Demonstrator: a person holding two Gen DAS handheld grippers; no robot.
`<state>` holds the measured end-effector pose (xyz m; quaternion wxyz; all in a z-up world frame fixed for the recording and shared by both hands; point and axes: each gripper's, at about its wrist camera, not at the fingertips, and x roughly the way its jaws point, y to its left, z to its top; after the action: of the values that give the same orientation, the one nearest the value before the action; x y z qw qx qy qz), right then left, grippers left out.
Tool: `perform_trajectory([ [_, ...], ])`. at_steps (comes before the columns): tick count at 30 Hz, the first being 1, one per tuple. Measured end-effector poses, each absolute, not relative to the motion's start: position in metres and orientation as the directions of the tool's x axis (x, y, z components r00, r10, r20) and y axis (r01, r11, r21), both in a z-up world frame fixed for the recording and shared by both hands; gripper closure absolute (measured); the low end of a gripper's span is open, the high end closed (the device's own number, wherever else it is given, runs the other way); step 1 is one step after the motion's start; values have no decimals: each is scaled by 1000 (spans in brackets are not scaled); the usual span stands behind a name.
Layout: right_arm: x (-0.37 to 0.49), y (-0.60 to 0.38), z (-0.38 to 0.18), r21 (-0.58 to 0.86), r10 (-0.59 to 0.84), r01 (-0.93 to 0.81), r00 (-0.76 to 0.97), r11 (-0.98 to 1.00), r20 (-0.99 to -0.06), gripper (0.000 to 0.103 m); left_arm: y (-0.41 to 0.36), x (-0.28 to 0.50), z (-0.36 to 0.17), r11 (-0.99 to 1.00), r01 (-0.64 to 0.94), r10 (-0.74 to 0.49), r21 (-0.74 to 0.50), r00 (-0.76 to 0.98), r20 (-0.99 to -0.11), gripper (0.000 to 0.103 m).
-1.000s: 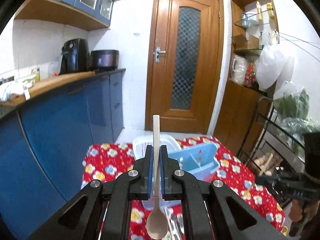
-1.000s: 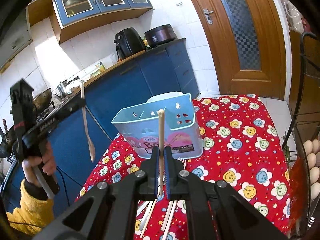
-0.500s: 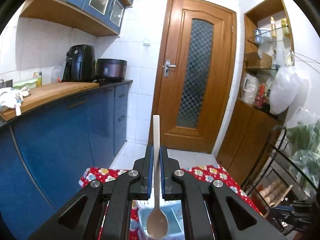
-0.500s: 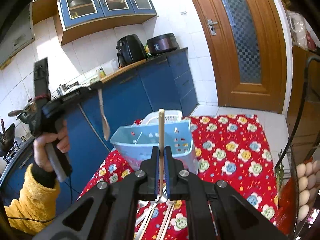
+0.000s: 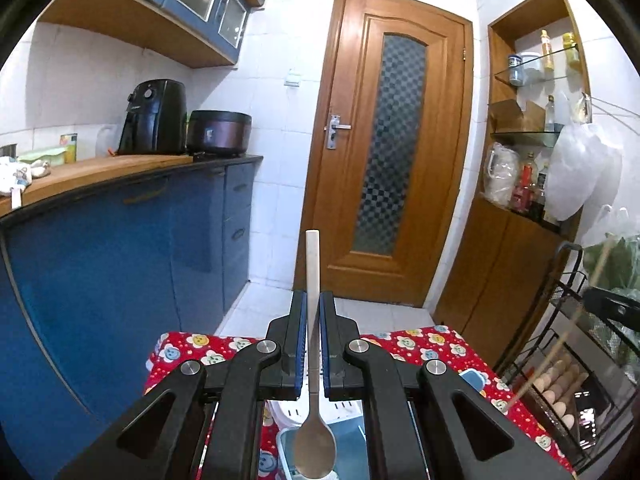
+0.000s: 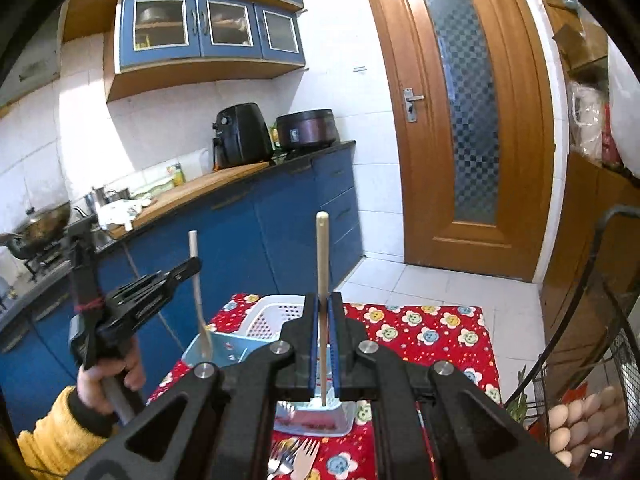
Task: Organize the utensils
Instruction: 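Carry the spoon with the left tool over the box while the right tool carries the chopstick, then open both tools to drop the spoon and chopstick into the blue box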
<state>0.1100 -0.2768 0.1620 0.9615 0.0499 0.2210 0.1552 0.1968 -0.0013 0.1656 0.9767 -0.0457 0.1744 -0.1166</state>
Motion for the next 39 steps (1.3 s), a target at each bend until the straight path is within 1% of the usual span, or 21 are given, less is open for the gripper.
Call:
perform_trajectory([
  [4, 126, -261, 143, 143, 296, -259, 846, 955, -444, 97, -3, 194, 156, 967, 228, -252, -112, 917, -308, 97],
  [9, 137, -242, 114, 122, 282, -256, 828, 959, -485, 97, 0, 193, 143, 958, 252, -282, -134, 905, -318, 97],
  [15, 153, -240, 84, 191, 300, -234, 794, 953, -529, 97, 0, 197, 128, 955, 262, -294, -137, 891, -346, 97],
  [23, 158, -243, 72, 224, 316, -228, 778, 947, -543, 96, -4, 195, 118, 956, 262, -292, -129, 880, -374, 97],
  [25, 157, -245, 71, 241, 328, -231, 773, 943, -543, 93, -4, 193, 118, 956, 262, -291, -129, 879, -378, 97],
  [27, 157, -246, 71, 255, 339, -234, 768, 938, -543, 78, -4, 191, 120, 958, 257, -285, -125, 880, -381, 97],
  [29, 155, -246, 72, 265, 352, -243, 768, 933, -535, 73, -4, 190, 122, 958, 260, -286, -120, 877, -387, 92],
  [31, 152, -245, 74, 268, 362, -254, 769, 929, -527, 71, -4, 187, 124, 960, 257, -279, -110, 876, -394, 82],
  [33, 149, -245, 78, 266, 364, -259, 776, 929, -515, 66, -3, 184, 126, 959, 259, -283, -114, 873, -398, 74],
  [34, 147, -245, 79, 266, 367, -263, 779, 927, -508, 66, -2, 183, 127, 959, 259, -285, -118, 872, -399, 71],
  [36, 144, -245, 83, 270, 371, -266, 784, 925, -499, 66, 0, 178, 130, 957, 260, -291, -132, 869, -400, 69],
  [39, 138, -246, 87, 276, 379, -273, 790, 921, -482, 66, 3, 173, 135, 955, 259, -296, -145, 865, -404, 68],
])
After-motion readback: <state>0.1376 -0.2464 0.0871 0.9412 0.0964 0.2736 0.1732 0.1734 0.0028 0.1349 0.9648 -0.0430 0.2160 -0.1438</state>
